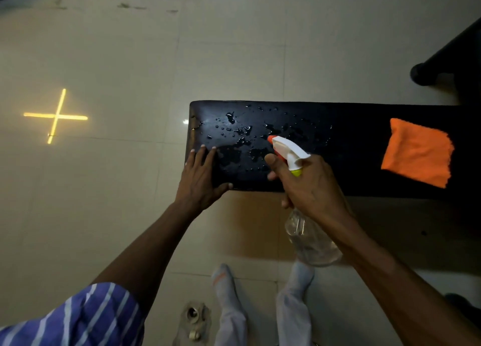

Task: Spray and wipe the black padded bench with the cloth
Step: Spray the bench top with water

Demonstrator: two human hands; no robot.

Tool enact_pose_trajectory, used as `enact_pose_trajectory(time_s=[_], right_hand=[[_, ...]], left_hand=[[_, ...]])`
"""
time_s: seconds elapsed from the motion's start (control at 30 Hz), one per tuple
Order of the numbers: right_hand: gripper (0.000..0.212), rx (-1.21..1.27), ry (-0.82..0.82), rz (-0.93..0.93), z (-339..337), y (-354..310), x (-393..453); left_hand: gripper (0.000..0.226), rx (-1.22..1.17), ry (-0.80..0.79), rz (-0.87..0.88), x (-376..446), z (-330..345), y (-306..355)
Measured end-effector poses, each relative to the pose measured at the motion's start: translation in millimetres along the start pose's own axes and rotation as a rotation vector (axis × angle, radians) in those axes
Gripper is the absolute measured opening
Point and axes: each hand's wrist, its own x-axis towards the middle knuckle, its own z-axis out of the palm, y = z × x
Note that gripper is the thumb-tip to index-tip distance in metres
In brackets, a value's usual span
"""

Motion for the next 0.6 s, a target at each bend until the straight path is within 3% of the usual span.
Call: enact_pose_trajectory(time_s=[0.1, 0.3, 0.47, 0.6], right_hand=[[0.053, -0.102, 0.078, 0.009, 13, -2, -2], [0.045, -0.002, -0.023, -0.032, 27, 1, -18], [0.057, -0.055, 0.164, 0.0, 32, 4, -11], [0.056, 0.067, 0.078, -0.019, 26, 5, -13]], left_hand=[[0.111, -0.037, -0.033, 0.0, -4, 1, -7], [0.105, -0.044, -0.058, 0.014, -12, 4, -15], [0.106, -0.068, -0.053, 0.027, -12, 3, -15], [0.107, -0.067, -0.05, 0.037, -11, 3, -13]])
